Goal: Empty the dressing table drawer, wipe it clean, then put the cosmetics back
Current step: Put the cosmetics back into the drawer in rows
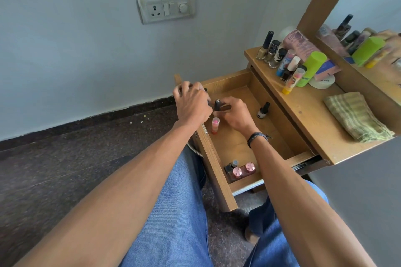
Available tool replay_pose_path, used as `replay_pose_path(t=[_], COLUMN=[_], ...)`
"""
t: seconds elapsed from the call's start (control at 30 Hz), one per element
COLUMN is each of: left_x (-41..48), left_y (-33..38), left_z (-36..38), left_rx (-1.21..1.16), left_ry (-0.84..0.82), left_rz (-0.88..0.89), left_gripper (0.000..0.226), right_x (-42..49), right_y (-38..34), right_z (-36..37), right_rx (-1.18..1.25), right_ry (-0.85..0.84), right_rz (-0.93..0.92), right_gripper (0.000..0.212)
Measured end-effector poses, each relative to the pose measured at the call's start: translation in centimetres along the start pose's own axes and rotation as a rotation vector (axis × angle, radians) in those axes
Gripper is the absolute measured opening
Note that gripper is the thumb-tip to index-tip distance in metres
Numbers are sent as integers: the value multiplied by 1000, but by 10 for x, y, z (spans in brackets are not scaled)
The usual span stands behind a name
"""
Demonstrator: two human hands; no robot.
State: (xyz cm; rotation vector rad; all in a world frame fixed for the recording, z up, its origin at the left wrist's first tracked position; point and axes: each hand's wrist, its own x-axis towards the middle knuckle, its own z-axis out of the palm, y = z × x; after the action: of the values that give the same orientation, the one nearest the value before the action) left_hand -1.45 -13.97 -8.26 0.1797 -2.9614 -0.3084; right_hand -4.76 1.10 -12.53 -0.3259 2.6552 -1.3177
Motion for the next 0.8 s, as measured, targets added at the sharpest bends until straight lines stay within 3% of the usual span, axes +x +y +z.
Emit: replay_pose_path(t=[0.13,0.43,0.57,0.8], left_x=[0,0,-1,-2], left_y=[0,1,-2,-5], left_z=[4,5,7,8], left_rx=[-17,3,-137,-277], left_ry=[44,62,86,93], left_rz=[-39,-49,-50,-66], left_gripper=[9,19,22,28], right_x=[-2,-9,-10,-5], right_y=[7,8,7,11], right_z=[0,-5,-2,4], right_rx=[6,97,74,84], right_ry=[-7,-42,-51,-79], right_rz=[0,31,3,35], right_gripper=[20,15,37,27])
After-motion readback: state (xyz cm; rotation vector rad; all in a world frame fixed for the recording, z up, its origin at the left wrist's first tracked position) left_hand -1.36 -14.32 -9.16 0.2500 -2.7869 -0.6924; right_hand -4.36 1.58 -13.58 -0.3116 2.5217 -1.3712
